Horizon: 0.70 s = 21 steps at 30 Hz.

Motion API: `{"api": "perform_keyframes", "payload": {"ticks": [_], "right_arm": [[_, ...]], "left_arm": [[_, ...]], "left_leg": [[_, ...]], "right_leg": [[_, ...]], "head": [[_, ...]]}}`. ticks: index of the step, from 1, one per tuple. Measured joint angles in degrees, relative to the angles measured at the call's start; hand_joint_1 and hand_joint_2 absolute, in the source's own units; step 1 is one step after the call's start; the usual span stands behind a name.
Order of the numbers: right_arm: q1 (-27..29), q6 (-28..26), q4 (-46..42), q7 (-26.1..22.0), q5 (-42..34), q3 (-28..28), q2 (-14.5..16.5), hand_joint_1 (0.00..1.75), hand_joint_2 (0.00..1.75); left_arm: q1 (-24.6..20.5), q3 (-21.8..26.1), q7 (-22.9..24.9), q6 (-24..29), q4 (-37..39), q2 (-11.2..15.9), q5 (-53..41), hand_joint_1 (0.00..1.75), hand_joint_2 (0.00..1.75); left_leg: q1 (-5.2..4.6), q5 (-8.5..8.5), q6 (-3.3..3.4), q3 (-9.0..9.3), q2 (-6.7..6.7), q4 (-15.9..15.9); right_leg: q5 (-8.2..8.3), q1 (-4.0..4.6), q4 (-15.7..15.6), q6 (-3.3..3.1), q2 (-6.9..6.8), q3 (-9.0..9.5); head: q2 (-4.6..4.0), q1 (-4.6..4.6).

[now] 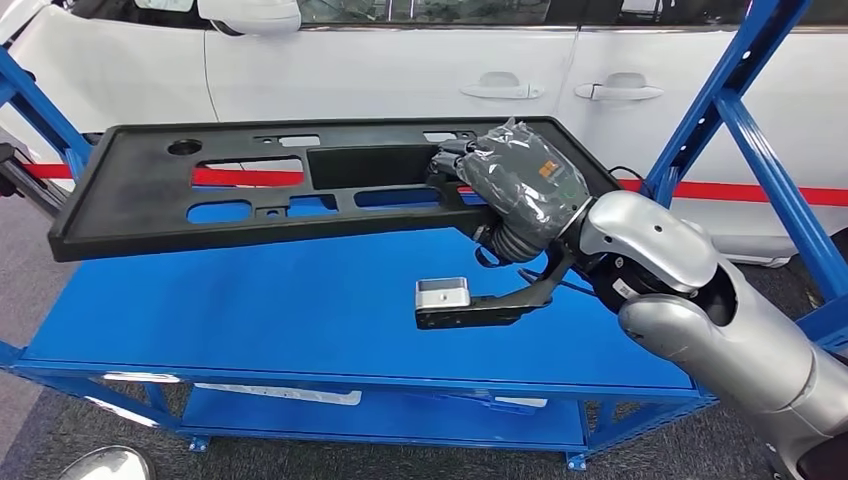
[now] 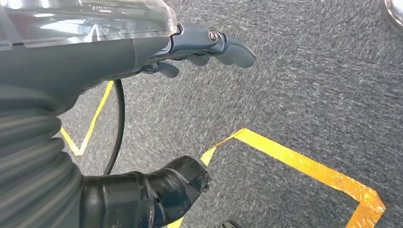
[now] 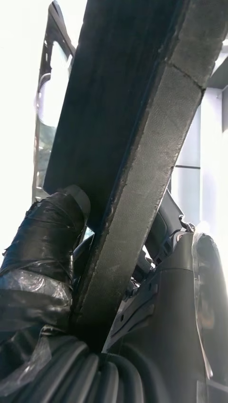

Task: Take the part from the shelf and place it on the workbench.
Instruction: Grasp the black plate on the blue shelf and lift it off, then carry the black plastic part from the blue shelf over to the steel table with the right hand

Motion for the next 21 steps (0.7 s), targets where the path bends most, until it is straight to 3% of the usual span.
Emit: {"api": "perform_keyframes", "payload": {"ticks": [2,3,6,7,8,9,11,13,16,17,19,21], "right_arm": [[0.3,-0.6,-0.3,0.0,0.9,-0.2,-0.2,1.75,1.75],[0.4,-0.8,-0.4,0.0,1.2,-0.3,-0.4,1.75,1.75],[1.1,-1.1,-0.6,-0.2,1.8,-0.5,-0.8,1.75,1.75],[1.4,-1.1,-0.6,-0.2,1.9,-0.5,-0.9,1.75,1.75],[1.7,-1.1,-0.6,-0.3,1.9,-0.5,-1.1,1.75,1.75],[1.8,-1.0,-0.6,-0.2,2.0,-0.5,-1.1,1.75,1.75],[1.8,-1.0,-0.6,-0.2,2.1,-0.6,-1.3,1.75,1.75],[1.9,-0.8,-0.7,-0.2,2.2,-0.6,-1.4,1.75,1.75],[2.0,-0.6,-0.7,-0.2,2.6,-0.6,-1.4,1.75,1.75],[1.9,-0.6,-0.7,-0.2,2.7,-0.6,-1.4,1.75,1.75],[1.9,-0.5,-0.7,-0.2,3.0,-0.6,-1.4,1.75,1.75],[2.0,-0.5,-0.7,-0.3,3.1,-0.6,-1.4,1.75,1.75]], "left_arm": [[0.0,0.0,-0.1,0.0,0.0,0.0,-0.1,0.0,1.75],[0.0,0.0,-0.1,0.0,0.0,0.0,-0.2,0.0,1.75],[0.0,0.0,-0.3,0.0,0.1,-0.1,-0.4,0.0,1.75],[0.0,0.0,-0.3,0.0,0.1,-0.1,-0.4,0.0,1.75],[0.0,0.0,-0.3,0.0,0.1,-0.1,-0.4,0.0,1.75],[0.1,0.0,-0.3,0.0,0.1,-0.1,-0.5,0.0,1.75],[0.1,0.0,-0.3,0.0,0.1,-0.1,-0.6,0.0,1.75],[0.0,0.0,-0.3,0.0,0.1,-0.2,-0.7,0.0,1.75],[0.0,0.0,-0.2,0.0,0.0,-0.4,-0.8,0.0,1.75],[0.0,0.0,-0.2,0.0,0.0,-0.4,-0.9,0.0,1.75],[0.0,0.0,-0.1,0.0,0.0,-0.4,-0.9,0.0,1.75],[0.0,0.0,0.0,-0.1,0.0,-0.4,-1.1,0.0,1.75]], "left_leg": [[0.38,0.78,0.42,0.91,0.18,-1.7],[0.61,1.19,0.59,1.37,0.28,-2.5],[0.83,1.39,0.69,1.59,0.41,-3.0],[0.9,1.32,0.59,1.55,0.4,-2.8],[1.05,1.19,0.38,1.5,0.37,-2.5],[1.26,0.98,0.07,1.42,0.34,-2.1],[1.56,0.28,-0.86,0.96,0.25,-0.7],[1.51,-0.2,-1.67,0.18,0.12,0.6],[1.64,-0.22,-2.49,-0.41,0.04,1.0],[1.73,-0.95,-2.67,-0.73,0.07,1.6],[1.79,-4.58,-2.82,-2.56,0.16,6.1],[1.73,-8.93,-2.78,-5.38,0.17,13.7]], "right_leg": [[-0.67,0.17,0.6,0.35,0.0,0.0],[-1.86,0.2,2.3,0.52,0.01,-0.69],[-6.85,-0.45,12.5,1.15,0.0,-5.48],[-7.37,-0.71,14.7,1.42,-0.02,-6.61],[-6.64,-1.01,14.7,1.72,-0.04,-6.69],[-4.92,-1.29,12.5,2.01,-0.07,-5.65],[-1.32,-1.69,5.2,2.54,0.0,-2.26],[-0.2,-1.65,1.8,2.2,0.29,-1.0],[0.04,-1.36,2.1,0.79,0.41,-1.7],[0.29,-1.36,2.0,0.3,0.35,-1.83],[0.88,-1.34,1.8,-0.61,0.21,-2.3],[1.42,-0.96,1.8,-1.16,0.14,-3.08]], "head": [[0.0,0.04],[0.0,0.08],[0.0,0.14],[0.0,0.14],[-0.01,0.15],[0.0,0.15],[0.0,0.16],[0.01,0.12],[0.01,0.09],[0.0,0.09],[0.0,0.07],[0.0,0.07]]}}
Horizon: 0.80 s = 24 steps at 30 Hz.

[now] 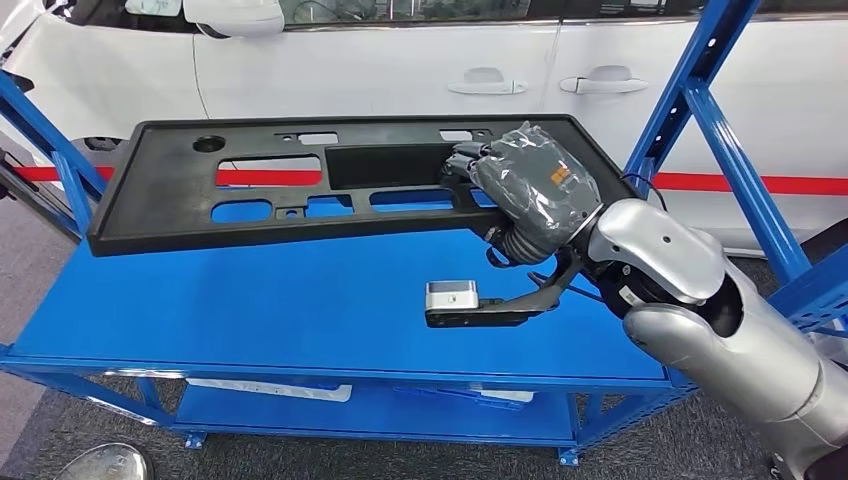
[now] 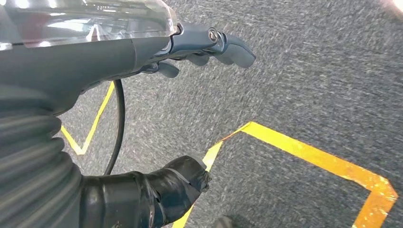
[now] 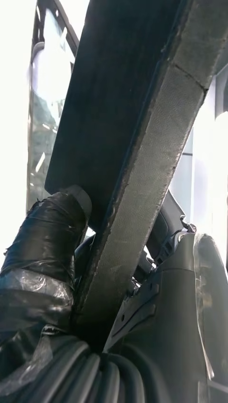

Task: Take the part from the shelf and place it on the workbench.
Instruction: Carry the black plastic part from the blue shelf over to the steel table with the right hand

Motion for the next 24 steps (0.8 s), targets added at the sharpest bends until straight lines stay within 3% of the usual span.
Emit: {"api": "perform_keyframes", "payload": {"ticks": [1,2,3,6,7,10,11,13,15,16,17,18,19,21,22,24], "right_arm": [[0.1,0.0,0.0,0.0,0.1,0.0,0.0,1.75,1.75],[0.2,0.0,0.0,0.0,0.2,0.0,0.0,1.75,1.75],[0.3,0.0,0.0,0.0,0.3,0.0,0.0,1.75,1.75],[0.2,0.0,0.0,0.0,0.7,0.0,0.0,1.75,1.75],[0.2,0.0,0.0,-0.1,0.8,0.0,0.0,1.75,1.75],[0.2,0.0,0.0,-0.1,0.9,0.0,0.0,1.75,1.75],[0.2,0.0,0.0,-0.1,1.0,0.0,0.0,1.75,1.75],[0.2,0.0,0.1,-0.2,1.0,0.0,0.0,1.75,1.75],[0.2,0.1,0.1,-0.2,1.1,0.0,0.0,1.75,1.75],[0.2,0.2,0.2,-0.3,1.1,0.0,0.0,1.75,1.75],[0.2,0.2,0.2,-0.4,1.2,0.0,0.1,1.75,1.75],[0.2,0.3,0.2,-0.5,1.2,0.0,0.1,1.75,1.75],[0.1,0.3,0.2,-0.6,1.1,0.0,0.1,1.75,1.75],[-0.2,0.3,0.2,-0.7,1.1,0.0,0.2,1.75,1.75],[-0.3,0.3,0.2,-0.7,1.0,0.0,0.3,1.75,1.75],[-0.6,0.3,0.2,-0.7,1.0,0.0,0.5,1.75,1.75]], "left_arm": [[0.0,0.0,0.1,0.0,0.0,0.0,-0.1,0.0,1.75],[0.0,0.0,0.1,-0.1,0.0,0.0,-0.2,0.0,1.75],[0.0,0.0,0.1,-0.1,0.0,-0.1,-0.2,0.0,1.75],[-0.2,0.0,0.2,-0.1,-0.3,-0.1,-0.2,0.0,1.75],[-0.3,0.0,0.2,-0.2,-0.4,-0.1,-0.2,0.0,1.75],[-0.3,0.0,0.2,-0.2,-0.6,-0.2,-0.3,0.0,1.75],[-0.3,0.0,0.3,-0.3,-0.7,-0.2,-0.3,0.0,1.75],[-0.3,0.0,0.4,-0.5,-0.8,-0.4,-0.4,0.0,1.75],[-0.3,0.0,0.5,-0.8,-1.0,-0.5,-0.4,0.0,1.75],[-0.3,0.0,0.6,-1.0,-1.1,-0.6,-0.4,0.0,1.75],[-0.3,0.0,0.6,-1.1,-1.2,-0.7,-0.4,0.0,1.75],[-0.3,0.0,0.7,-1.2,-1.4,-0.8,-0.4,0.0,1.75],[-0.3,0.0,0.8,-1.3,-1.5,-0.9,-0.4,0.0,1.75],[-0.3,0.0,0.9,-1.4,-1.8,-1.2,-0.5,0.0,1.75],[-0.3,0.0,0.9,-1.5,-1.9,-1.3,-0.5,0.0,1.75],[-0.3,0.0,0.9,-1.5,-2.0,-1.5,-0.6,0.0,1.75]], "left_leg": [[-0.05,-1.17,0.1,-0.78,0.0,2.7],[-0.14,-1.31,0.32,-0.56,0.0,3.5],[-0.28,-0.51,0.66,0.83,0.0,1.9],[-1.08,2.97,2.04,8.15,0.07,-9.6],[-1.38,3.54,2.29,9.48,0.11,-12.0],[-1.84,4.93,2.69,9.56,0.12,-13.4],[-1.78,5.66,2.99,9.28,0.21,-13.7],[-1.55,7.26,3.66,8.25,0.49,-14.2],[-1.65,8.46,4.04,6.63,0.61,-14.1],[-1.68,8.98,4.06,5.79,0.63,-14.0],[-1.71,9.48,4.05,4.93,0.63,-13.8],[-1.72,9.9,4.0,4.1,0.62,-13.5],[-1.72,10.25,3.89,3.3,0.6,-13.2],[-1.77,10.83,3.51,2.01,0.55,-12.3],[-1.81,11.12,3.21,1.66,0.52,-12.1],[-1.83,11.89,2.53,1.34,0.49,-12.0]], "right_leg": [[0.3,0.24,0.0,-0.15,-0.03,-0.42],[0.62,0.47,0.0,-0.21,-0.05,-0.83],[0.95,0.68,0.0,-0.23,-0.05,-1.18],[1.91,1.02,0.0,0.06,-0.1,-1.81],[2.22,1.03,0.0,0.35,-0.17,-1.88],[3.29,0.78,-0.5,1.52,-0.37,-2.02],[2.91,0.69,-0.4,1.81,-0.33,-2.3],[-0.74,0.6,2.6,2.22,-0.23,-3.64],[-6.4,0.49,9.5,2.5,-0.2,-5.41],[-7.99,0.48,12.8,2.65,-0.21,-5.85],[-8.42,0.48,14.7,2.76,-0.21,-5.6],[-7.59,0.48,14.4,2.79,-0.22,-4.3],[-6.24,0.48,12.1,2.72,-0.23,-2.0],[-5.0,0.67,4.4,2.26,-0.26,3.72],[-5.0,0.84,1.6,1.97,-0.26,5.58],[-5.2,1.23,-0.5,1.43,-0.22,6.54]], "head": [[0.0,0.01],[0.0,0.01],[0.0,0.01],[0.0,0.03],[0.0,0.03],[0.0,0.03],[0.01,0.06],[0.01,0.15],[0.0,0.2],[0.0,0.21],[0.0,0.21],[0.0,0.21],[0.01,0.21],[0.02,0.17],[0.02,0.16],[0.01,0.18]]}}
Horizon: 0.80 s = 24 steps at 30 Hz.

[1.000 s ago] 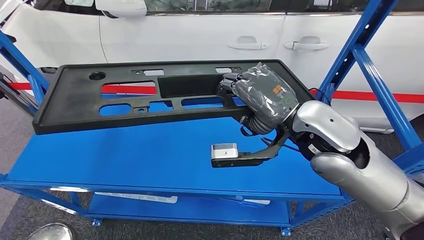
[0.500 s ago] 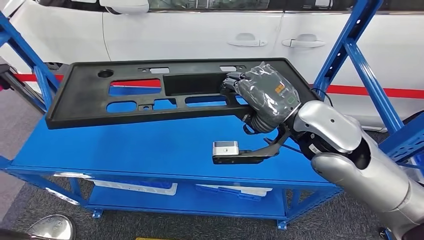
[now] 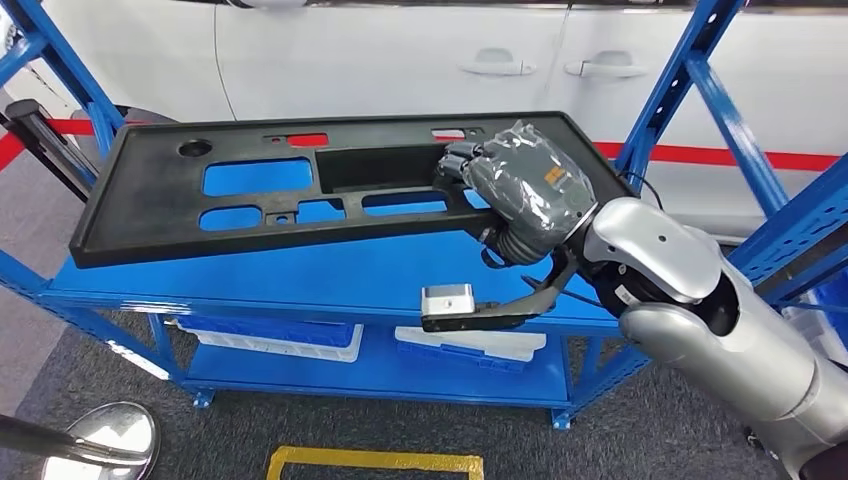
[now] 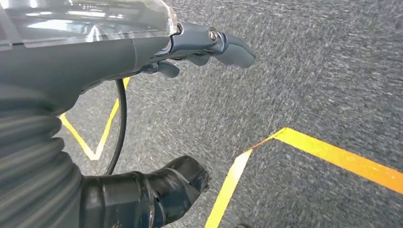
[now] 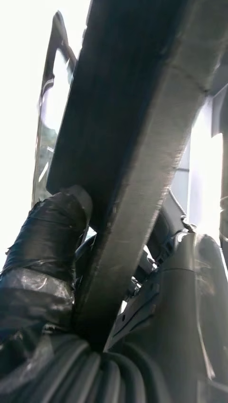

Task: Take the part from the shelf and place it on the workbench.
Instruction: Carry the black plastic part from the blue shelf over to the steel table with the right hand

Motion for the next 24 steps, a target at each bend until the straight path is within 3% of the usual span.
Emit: {"api": "perform_keyframes", "payload": {"ticks": [2,3,5,7,8,9,11,13,14,15,17,18,19,22,23,24], "right_arm": [[-0.1,0.0,0.0,0.0,0.0,0.0,0.1,1.75,1.75],[-0.2,0.0,0.1,0.0,0.0,0.0,0.2,1.75,1.75],[-0.3,0.1,0.1,0.0,0.0,0.0,0.6,1.75,1.75],[-0.3,0.1,0.1,0.0,0.0,0.0,0.8,1.75,1.75],[-0.3,0.1,0.1,0.0,0.0,0.0,0.9,1.75,1.75],[-0.3,0.1,0.1,0.0,0.0,0.0,0.9,1.75,1.75],[-0.3,0.2,0.1,0.0,0.0,0.0,1.1,1.75,1.75],[-0.5,0.2,0.1,0.0,0.0,0.0,1.2,1.75,1.75],[-0.6,0.2,0.0,0.0,0.0,0.0,1.3,1.75,1.75],[-0.7,0.2,0.0,0.0,0.1,0.0,1.4,1.75,1.75],[-0.6,0.2,0.1,0.1,0.3,0.0,1.5,1.75,1.75],[-0.6,0.3,0.2,0.1,0.5,0.0,1.5,1.75,1.75],[-0.5,0.3,0.2,0.1,0.7,0.0,1.5,1.75,1.75],[-0.6,0.5,0.4,0.1,1.1,0.0,1.5,1.75,1.75],[-0.6,0.6,0.4,0.2,1.2,0.1,1.5,1.75,1.75],[-0.6,0.6,0.5,0.2,1.2,0.1,1.5,1.75,1.75]], "left_arm": [[0.0,0.0,0.1,-0.1,-0.2,-0.1,0.0,0.0,1.75],[0.1,0.0,0.1,-0.2,-0.4,-0.1,0.0,0.0,1.75],[0.1,0.0,0.2,-0.3,-0.5,-0.2,0.0,0.0,1.75],[0.0,0.0,0.2,-0.3,-0.7,-0.2,0.0,0.0,1.75],[0.0,0.0,0.2,-0.3,-0.7,-0.2,0.0,0.0,1.75],[0.0,0.0,0.2,-0.3,-0.8,-0.2,0.0,0.0,1.75],[-0.1,0.0,0.3,-0.4,-1.1,-0.3,0.0,0.0,1.75],[-0.2,0.0,0.3,-0.5,-1.5,-0.3,0.0,0.0,1.75],[-0.3,0.0,0.4,-0.6,-1.7,-0.4,0.0,0.0,1.75],[-0.3,0.0,0.4,-0.8,-1.9,-0.5,-0.1,0.0,1.75],[-0.3,0.0,0.5,-1.1,-2.4,-0.7,-0.1,0.0,1.75],[-0.3,0.0,0.6,-1.2,-2.7,-0.8,-0.1,0.0,1.75],[-0.3,0.0,0.7,-1.3,-3.0,-0.9,-0.1,0.0,1.75],[-0.3,0.0,1.0,-1.7,-4.0,-1.0,-0.1,0.0,1.75],[-0.2,0.0,1.1,-1.8,-4.2,-1.1,-0.1,0.0,1.75],[-0.2,0.0,1.2,-1.8,-4.4,-1.2,0.0,0.0,1.75]], "left_leg": [[0.05,0.2,-0.69,-0.38,-0.14,0.0],[0.09,-0.95,-0.98,-0.89,-0.22,0.8],[0.3,-5.93,-1.5,-2.56,-0.33,5.5],[0.52,-10.47,-2.02,-4.11,-0.31,12.6],[0.66,-11.02,-2.25,-4.21,-0.31,15.0],[0.84,-10.33,-2.44,-3.49,-0.3,15.8],[1.26,-7.53,-2.72,0.79,-0.3,11.8],[1.32,-7.44,-2.63,6.73,-0.51,4.0],[1.22,-7.97,-2.33,8.43,-0.64,1.2],[0.98,-8.4,-1.85,9.11,-0.78,-0.4],[0.75,-7.47,-0.75,8.29,-0.74,-0.9],[0.7,-6.78,-0.19,7.87,-0.62,-1.0],[0.71,-6.0,0.36,7.24,-0.46,-1.1],[0.45,-3.71,1.38,4.64,-0.25,-1.1],[0.29,-3.04,1.47,3.71,-0.25,-1.0],[0.13,-2.43,1.52,2.79,-0.25,-0.9]], "right_leg": [[1.03,-0.22,-0.4,-0.77,-0.09,-0.62],[1.71,-0.39,-0.6,-1.27,-0.17,-1.11],[3.1,-0.6,-0.9,-1.95,-0.3,-2.48],[4.39,-0.6,-0.8,-2.07,-0.29,-4.14],[5.03,-0.61,-0.7,-1.97,-0.31,-5.01],[5.65,-0.63,-0.6,-1.82,-0.33,-5.87],[6.73,-0.7,-0.3,-1.35,-0.37,-7.46],[7.58,-0.68,0.2,-0.66,-0.41,-8.6],[8.03,-0.67,0.3,-0.26,-0.45,-8.87],[8.57,-0.67,0.2,0.15,-0.49,-9.04],[9.57,-0.87,-0.2,0.89,-0.5,-9.28],[9.2,-1.0,-0.1,1.18,-0.42,-9.64],[7.52,-1.11,1.1,1.35,-0.35,-10.25],[-1.25,-1.14,10.5,1.48,-0.22,-12.63],[-2.75,-1.06,13.8,1.42,-0.2,-12.91],[-2.93,-0.93,15.7,1.29,-0.19,-12.5]], "head": [[-0.01,0.07],[-0.01,0.06],[-0.01,-0.01],[-0.01,-0.05],[-0.01,-0.04],[-0.01,-0.05],[-0.01,-0.05],[-0.01,-0.02],[-0.01,0.01],[0.0,0.02],[0.0,0.04],[0.0,0.02],[-0.01,0.03],[-0.01,0.04],[-0.01,0.03],[-0.01,0.02]]}}
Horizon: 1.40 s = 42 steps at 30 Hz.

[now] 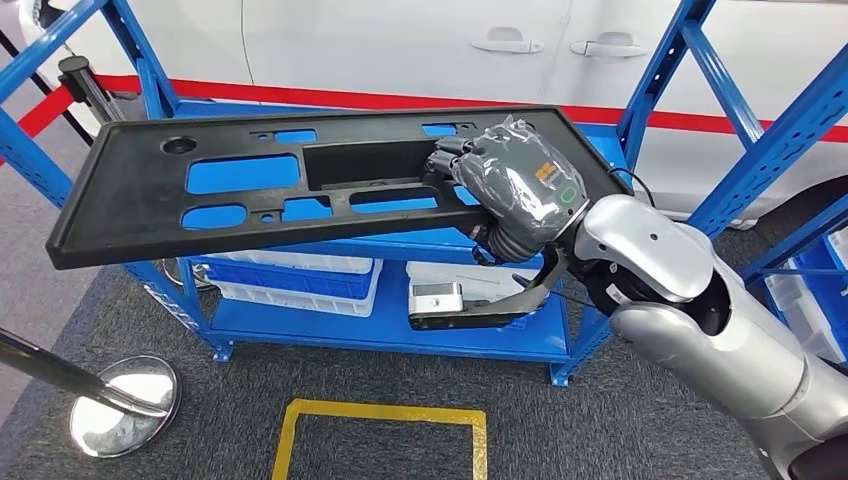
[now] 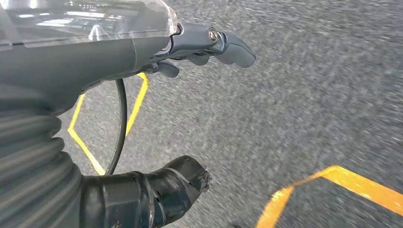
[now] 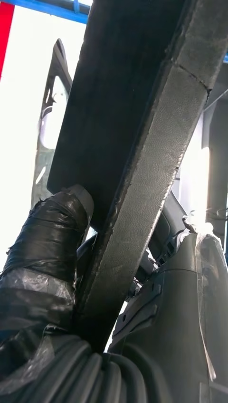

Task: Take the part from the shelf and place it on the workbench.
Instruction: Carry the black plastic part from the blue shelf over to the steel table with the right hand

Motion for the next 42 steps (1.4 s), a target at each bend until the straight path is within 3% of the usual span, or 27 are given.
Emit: {"api": "perform_keyframes", "payload": {"ticks": [1,3,5,7,9,10,11,13,14,15,17,18,20,22,24,25,27,29,30,31,32,33,35,37,40,42], "right_arm": [[0.0,0.0,0.0,0.0,0.0,0.0,0.0,1.75,1.75],[-0.2,0.0,0.1,0.0,0.0,0.0,0.2,1.75,1.75],[-0.7,0.0,0.0,0.0,0.0,0.0,0.5,1.75,1.75],[-1.3,0.1,0.1,0.0,0.1,0.0,0.6,1.75,1.75],[-1.5,0.2,0.1,0.0,0.2,0.1,0.8,1.75,1.75],[-1.6,0.3,0.1,0.0,0.3,0.2,0.9,1.75,1.75],[-1.7,0.3,0.2,0.0,0.3,0.3,1.1,1.75,1.75],[-1.8,0.4,0.2,-0.1,0.4,0.5,1.4,1.75,1.75],[-1.7,0.4,0.3,-0.1,0.5,0.5,1.4,1.75,1.75],[-1.7,0.4,0.3,0.0,0.6,0.6,1.4,1.75,1.75],[-1.6,0.4,0.4,0.1,0.8,0.7,1.4,1.75,1.75],[-1.6,0.4,0.4,0.2,0.9,0.8,1.4,1.75,1.75],[-1.6,0.4,0.4,0.5,1.2,0.8,1.4,1.75,1.75],[-1.6,0.3,0.4,0.6,1.5,0.7,1.5,1.75,1.75],[-1.5,0.3,0.4,0.6,1.6,0.7,1.5,1.75,1.75],[-1.5,0.3,0.4,0.6,1.6,0.7,1.5,1.75,1.75],[-1.5,0.4,0.4,0.6,1.6,0.7,1.5,1.75,1.75],[-1.4,0.4,0.5,0.6,1.6,0.8,1.5,1.75,1.75],[-1.3,0.4,0.5,0.6,1.6,0.8,1.5,1.75,1.75],[-1.2,0.5,0.5,0.5,1.6,0.8,1.5,1.75,1.75],[-1.2,0.5,0.6,0.5,1.6,0.8,1.5,1.75,1.75],[-1.2,0.5,0.6,0.5,1.6,0.8,1.5,1.75,1.75],[-1.5,0.5,0.6,0.5,1.6,0.8,1.5,1.75,1.75],[-1.8,0.6,0.6,0.5,1.6,0.8,1.6,1.75,1.75],[-2.0,0.7,0.7,0.5,1.6,0.8,1.6,1.75,1.75],[-2.2,0.7,0.7,0.5,1.6,0.9,1.9,1.75,1.75]], "left_arm": [[0.0,0.0,0.1,-0.1,-0.2,-0.1,0.1,0.0,1.75],[0.0,0.0,0.2,-0.3,-0.5,-0.3,0.2,0.0,1.75],[-0.1,0.0,0.3,-0.6,-1.0,-0.8,0.3,0.0,1.75],[-0.1,0.0,0.3,-0.8,-1.5,-1.1,0.4,0.0,1.75],[-0.1,0.0,0.4,-0.9,-1.9,-1.2,0.4,0.0,1.75],[0.0,0.0,0.5,-1.0,-2.1,-1.3,0.4,0.0,1.75],[0.0,0.0,0.5,-1.0,-2.3,-1.3,0.4,0.0,1.75],[0.1,0.0,0.5,-1.0,-2.5,-1.4,0.4,0.0,1.75],[0.1,0.0,0.5,-1.0,-2.6,-1.4,0.4,0.0,1.75],[0.2,0.0,0.4,-1.1,-2.7,-1.4,0.5,0.0,1.75],[0.2,0.0,0.2,-1.4,-2.7,-1.4,0.7,0.0,1.75],[0.2,0.0,0.1,-1.5,-2.7,-1.4,0.9,0.0,1.75],[0.1,0.0,0.1,-1.5,-2.8,-1.4,1.0,0.0,1.75],[0.1,0.0,0.1,-1.5,-2.9,-1.4,1.0,0.0,1.75],[0.2,0.0,0.1,-1.5,-3.0,-1.4,1.1,0.0,1.75],[0.3,0.0,0.1,-1.4,-3.0,-1.5,1.1,0.0,1.75],[0.3,0.0,0.2,-1.3,-3.1,-1.5,1.1,0.0,1.75],[0.3,0.0,0.3,-1.2,-3.2,-1.5,1.0,0.0,1.75],[0.3,0.0,0.3,-1.1,-3.3,-1.5,1.0,0.0,1.75],[0.3,0.0,0.4,-1.1,-3.3,-1.5,1.0,0.0,1.75],[0.3,0.0,0.5,-1.0,-3.3,-1.5,1.0,0.0,1.75],[0.3,0.0,0.5,-1.0,-3.4,-1.5,1.0,0.0,1.75],[0.3,0.0,0.6,-1.0,-3.5,-1.9,1.0,0.0,1.75],[0.2,0.0,0.7,-1.0,-3.5,-2.3,1.0,0.0,1.75],[0.2,0.0,0.8,-0.9,-3.7,-2.3,1.0,0.0,1.75],[0.2,0.0,0.9,-0.9,-3.9,-2.3,1.0,0.0,1.75]], "left_leg": [[-0.16,0.58,0.02,-0.86,-0.01,0.1],[-0.38,1.63,-0.04,-2.25,-0.12,0.3],[-0.57,2.67,-0.39,-3.09,-0.31,0.4],[-0.54,3.79,-0.97,-3.41,-0.45,0.1],[-0.52,4.34,-1.58,-3.67,-0.8,-0.2],[-0.49,3.25,-1.87,-4.15,-0.91,0.6],[-0.44,1.12,-2.2,-4.88,-0.96,2.4],[-0.04,-4.63,-2.89,-6.74,-0.77,8.9],[0.17,-6.4,-3.27,-7.41,-0.68,12.3],[0.42,-6.88,-3.6,-7.61,-0.59,14.8],[0.98,-4.08,-4.25,-5.65,-0.29,14.9],[1.27,-2.28,-4.6,-3.39,0.09,12.4],[1.26,-2.07,-5.2,1.67,1.54,5.3],[0.89,-3.88,-4.46,3.9,2.24,1.1],[0.73,-3.73,-2.84,3.66,1.57,0.5],[0.66,-3.44,-2.24,3.49,1.22,0.4],[0.57,-2.79,-1.15,3.03,0.64,0.2],[0.29,-2.32,-0.42,2.4,-0.11,0.3],[0.06,-2.14,-0.19,2.16,-0.63,0.3],[-0.23,-2.01,-0.04,2.02,-1.22,0.3],[-0.53,-1.92,0.05,2.0,-1.87,0.3],[-0.84,-1.88,0.09,2.11,-2.55,0.3],[-0.98,-1.76,0.08,2.08,-3.75,0.3],[-0.36,-1.45,-0.3,1.58,-4.68,0.3],[-0.05,-1.06,-1.15,1.51,-5.82,-0.3],[-0.57,-2.51,-1.68,0.6,-4.22,1.7]], "right_leg": [[0.93,0.17,0.0,-0.24,0.0,1.33],[3.4,0.75,-5.4,-1.15,0.18,6.67],[3.28,1.3,-13.2,-2.09,0.6,12.36],[2.63,1.69,-16.9,-2.46,0.73,14.35],[3.84,1.5,-17.9,-2.74,0.18,13.83],[4.59,1.29,-18.3,-3.01,-0.19,13.47],[5.37,1.04,-18.6,-3.26,-0.54,12.97],[6.65,0.95,-18.6,-3.5,-1.14,11.64],[7.18,0.93,-18.5,-3.45,-1.48,10.83],[7.63,0.89,-18.4,-3.32,-1.81,10.01],[8.4,0.66,-18.0,-2.85,-2.59,8.33],[8.7,0.49,-17.6,-2.53,-3.0,7.57],[9.17,0.46,-16.8,-1.82,-3.8,6.38],[9.61,0.77,-16.3,-1.17,-4.49,5.84],[9.97,0.7,-16.2,-0.56,-5.09,5.69],[9.59,0.49,-15.8,-0.26,-4.71,5.5],[6.5,0.18,-11.8,0.09,-2.58,3.79],[2.21,0.23,-4.1,0.02,-0.63,0.7],[1.11,0.36,-1.0,-0.16,-0.31,-0.43],[1.11,0.53,0.2,-0.48,-0.13,-0.7],[2.19,0.75,-0.8,-1.01,0.03,0.13],[4.15,1.1,-4.0,-1.79,0.43,1.94],[7.45,1.73,-11.2,-3.92,2.5,5.68],[8.63,2.19,-14.7,-5.08,3.89,7.09],[9.14,2.28,-17.1,-4.92,2.57,8.33],[9.46,1.72,-20.0,-4.68,1.08,10.13]], "head": [[0.0,-0.01],[0.01,-0.02],[0.01,-0.03],[0.01,-0.01],[0.01,0.01],[0.01,-0.06],[0.01,-0.11],[0.0,-0.22],[0.0,-0.23],[0.0,-0.23],[0.0,-0.22],[0.0,-0.22],[0.01,-0.31],[0.01,-0.34],[0.01,-0.31],[0.01,-0.32],[0.0,-0.32],[0.0,-0.32],[0.0,-0.33],[0.01,-0.33],[0.01,-0.34],[0.01,-0.33],[0.01,-0.7],[0.02,-1.04],[0.02,-0.92],[0.01,-1.01]]}}
